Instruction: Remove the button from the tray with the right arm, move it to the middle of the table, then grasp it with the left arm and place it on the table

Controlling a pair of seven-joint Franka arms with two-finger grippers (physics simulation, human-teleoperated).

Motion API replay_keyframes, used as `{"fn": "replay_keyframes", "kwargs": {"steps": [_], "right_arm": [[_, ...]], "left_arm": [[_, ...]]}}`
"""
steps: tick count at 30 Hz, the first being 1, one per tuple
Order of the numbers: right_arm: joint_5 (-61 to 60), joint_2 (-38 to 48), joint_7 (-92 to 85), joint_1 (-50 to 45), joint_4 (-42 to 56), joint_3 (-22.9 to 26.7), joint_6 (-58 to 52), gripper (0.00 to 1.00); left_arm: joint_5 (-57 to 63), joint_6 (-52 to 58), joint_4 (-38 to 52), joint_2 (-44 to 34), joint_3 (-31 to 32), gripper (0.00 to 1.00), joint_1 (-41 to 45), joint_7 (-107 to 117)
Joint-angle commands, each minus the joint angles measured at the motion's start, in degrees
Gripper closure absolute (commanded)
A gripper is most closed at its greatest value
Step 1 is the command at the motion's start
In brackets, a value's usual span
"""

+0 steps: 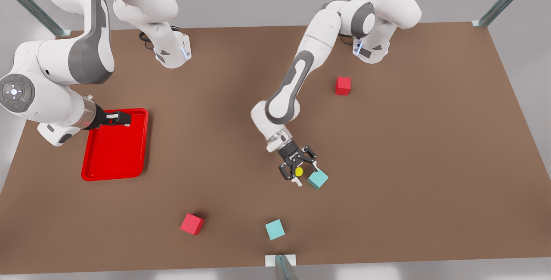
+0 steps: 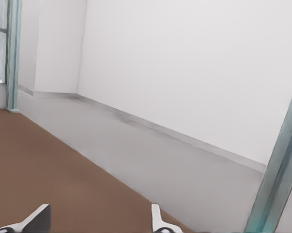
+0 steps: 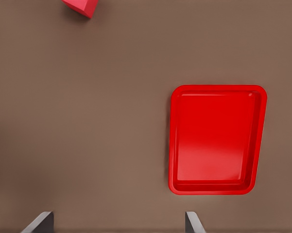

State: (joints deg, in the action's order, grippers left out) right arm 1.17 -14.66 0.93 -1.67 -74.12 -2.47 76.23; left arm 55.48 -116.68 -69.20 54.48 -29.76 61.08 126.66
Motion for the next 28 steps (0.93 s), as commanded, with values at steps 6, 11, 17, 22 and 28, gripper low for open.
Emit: {"fn": "replay_keyframes", "kwargs": {"steps": [6,11,17,22,28], "right_arm": [[0.1,0.1,0.0,0.3,0.1,0.0,-0.2,0.00],[0.0,0.1,-0.1,0.0,-0.2,-0.1,-0.3,0.00],[0.1,0.1,0.0,-0.2,-0.3,0.0,-0.3,0.00],[0.0,0.1,-0.1,-0.2,-0.3,-0.1,-0.6,0.00],[-0.1,0.0,0.0,-0.2,-0.3,-0.1,-0.7,0.00]], "left_arm": [[-71.8,39.2,10.1,-17.8,-1.3,0.00,-24.5,-130.4],[-53.3,22.1,-18.2,-49.4,23.5,0.00,-40.1,-124.5],[-53.4,22.3,-18.2,-48.5,24.3,0.00,-40.3,-124.6],[-53.4,22.3,-18.2,-48.6,24.4,0.00,-40.3,-124.6],[-53.4,22.3,-18.1,-48.6,24.5,0.00,-40.3,-124.6]]}}
